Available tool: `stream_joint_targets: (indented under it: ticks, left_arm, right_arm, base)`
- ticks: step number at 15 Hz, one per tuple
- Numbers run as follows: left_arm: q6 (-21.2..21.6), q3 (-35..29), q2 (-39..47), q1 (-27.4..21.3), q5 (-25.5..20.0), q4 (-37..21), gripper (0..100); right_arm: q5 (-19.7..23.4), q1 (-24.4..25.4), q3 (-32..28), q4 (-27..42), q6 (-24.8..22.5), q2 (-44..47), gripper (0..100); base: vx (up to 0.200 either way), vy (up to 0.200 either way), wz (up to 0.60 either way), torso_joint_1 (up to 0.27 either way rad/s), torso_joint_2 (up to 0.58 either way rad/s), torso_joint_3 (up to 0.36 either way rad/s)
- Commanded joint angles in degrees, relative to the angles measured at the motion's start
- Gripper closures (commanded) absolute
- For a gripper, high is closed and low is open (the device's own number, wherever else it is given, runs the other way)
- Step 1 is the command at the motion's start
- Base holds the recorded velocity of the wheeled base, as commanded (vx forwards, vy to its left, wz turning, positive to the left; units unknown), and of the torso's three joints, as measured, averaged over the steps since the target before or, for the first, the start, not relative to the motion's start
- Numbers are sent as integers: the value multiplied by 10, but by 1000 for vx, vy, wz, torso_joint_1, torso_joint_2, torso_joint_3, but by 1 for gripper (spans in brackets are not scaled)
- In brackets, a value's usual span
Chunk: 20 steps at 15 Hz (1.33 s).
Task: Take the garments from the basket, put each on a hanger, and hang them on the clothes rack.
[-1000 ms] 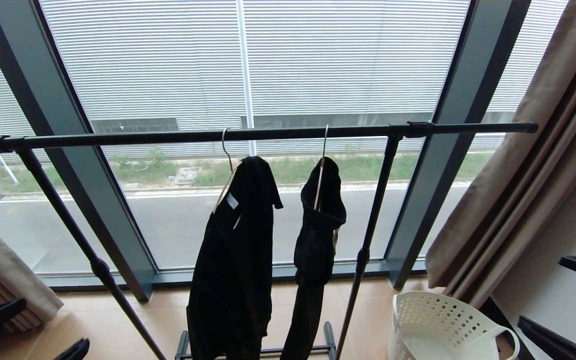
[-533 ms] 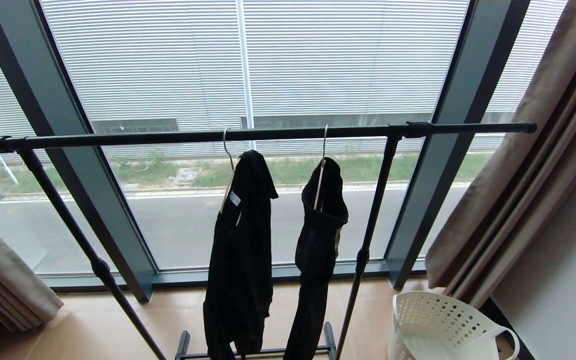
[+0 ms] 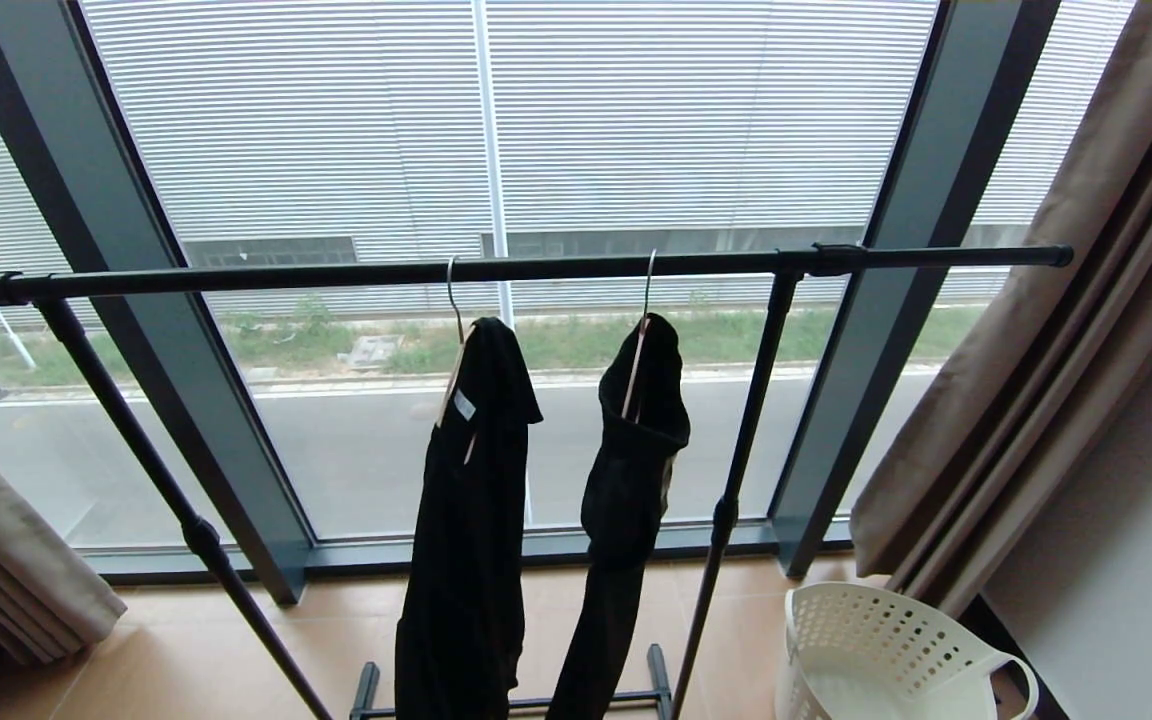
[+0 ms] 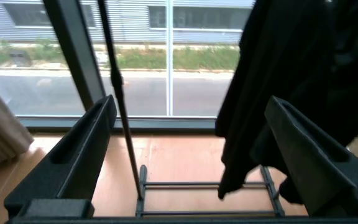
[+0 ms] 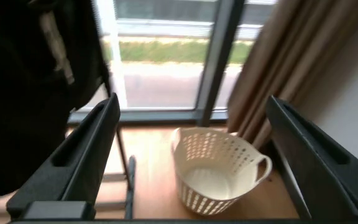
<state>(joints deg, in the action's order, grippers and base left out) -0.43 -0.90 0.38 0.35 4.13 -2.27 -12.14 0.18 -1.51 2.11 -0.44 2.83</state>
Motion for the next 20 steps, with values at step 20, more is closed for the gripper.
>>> stream_joint_targets:
  ticks: [20]
  left_arm:
    - [3, 0, -4, -2, -43, 2, 0]
  right_arm:
    - [88, -8, 0, 14, 5, -27, 0]
  base:
    - [0, 0, 0, 0, 0, 0]
